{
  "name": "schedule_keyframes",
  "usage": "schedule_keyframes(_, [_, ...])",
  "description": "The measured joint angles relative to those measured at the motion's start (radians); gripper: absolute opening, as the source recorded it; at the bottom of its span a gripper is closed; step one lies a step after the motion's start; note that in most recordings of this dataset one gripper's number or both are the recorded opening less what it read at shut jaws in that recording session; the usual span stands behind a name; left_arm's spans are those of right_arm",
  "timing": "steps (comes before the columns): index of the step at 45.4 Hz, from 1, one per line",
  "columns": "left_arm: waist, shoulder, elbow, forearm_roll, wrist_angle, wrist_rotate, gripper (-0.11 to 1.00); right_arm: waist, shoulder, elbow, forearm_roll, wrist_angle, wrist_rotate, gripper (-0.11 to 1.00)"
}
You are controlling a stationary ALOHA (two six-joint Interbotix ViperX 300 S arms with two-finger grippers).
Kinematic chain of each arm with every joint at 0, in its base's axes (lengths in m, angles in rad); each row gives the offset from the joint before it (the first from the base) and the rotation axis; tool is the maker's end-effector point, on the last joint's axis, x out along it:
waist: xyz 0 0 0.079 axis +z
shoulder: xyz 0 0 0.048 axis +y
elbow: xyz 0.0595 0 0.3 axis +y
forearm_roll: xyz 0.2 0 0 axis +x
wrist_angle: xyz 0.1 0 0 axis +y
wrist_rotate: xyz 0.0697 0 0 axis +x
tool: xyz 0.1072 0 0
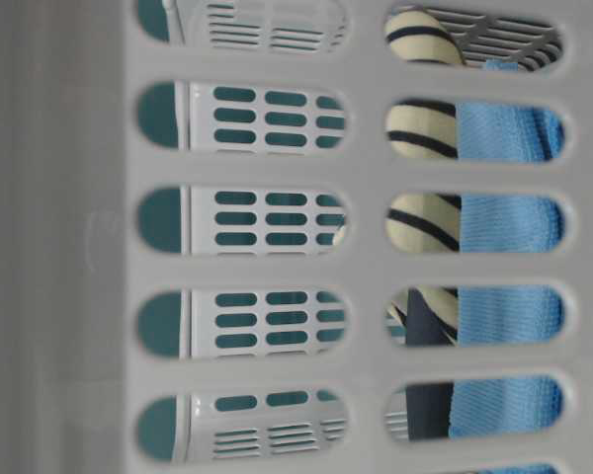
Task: Pick up the blue cloth from the shopping basket with the left arm.
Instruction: 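Move the left gripper over the basket toward the blue cloth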
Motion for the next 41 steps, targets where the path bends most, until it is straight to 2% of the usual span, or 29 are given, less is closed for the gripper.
schedule_keyframes(2, [-0.002, 0.002, -0.003, 0.003, 0.005, -0.003, 0.04, 0.0, 0.0, 0.0, 0.002, 0.0, 0.0, 0.01])
schedule_keyframes(4, [-0.003, 0.002, -0.023, 0.018, 0.043, -0.025, 0.0, 0.0, 0.002, 0.0, 0.002, 0.0, 0.0, 0.01])
schedule_keyframes(7, [-0.009, 0.006, -0.066, 0.034, 0.117, -0.038, 0.0, 0.0, 0.002, 0.002, 0.002, 0.009, 0.0, 0.01])
schedule_keyframes(12, [-0.018, 0.032, -0.158, 0.038, 0.288, -0.066, 0.0, 0.0, 0.003, 0.0, 0.002, 0.031, 0.008, 0.01])
schedule_keyframes(21, [-0.051, 0.126, -0.33, 0.038, 0.565, -0.067, 0.0, 0.0, 0.003, 0.0, 0.003, 0.055, 0.02, 0.01])
schedule_keyframes(30, [-0.083, 0.333, -0.572, 0.038, 0.813, -0.069, 0.0, 0.0, 0.003, 0.0, 0.003, 0.061, 0.02, 0.01])
schedule_keyframes(41, [-0.097, 0.618, -0.825, 0.038, 1.026, -0.064, 0.0, 0.0, 0.003, 0.0, 0.003, 0.061, 0.021, 0.01])
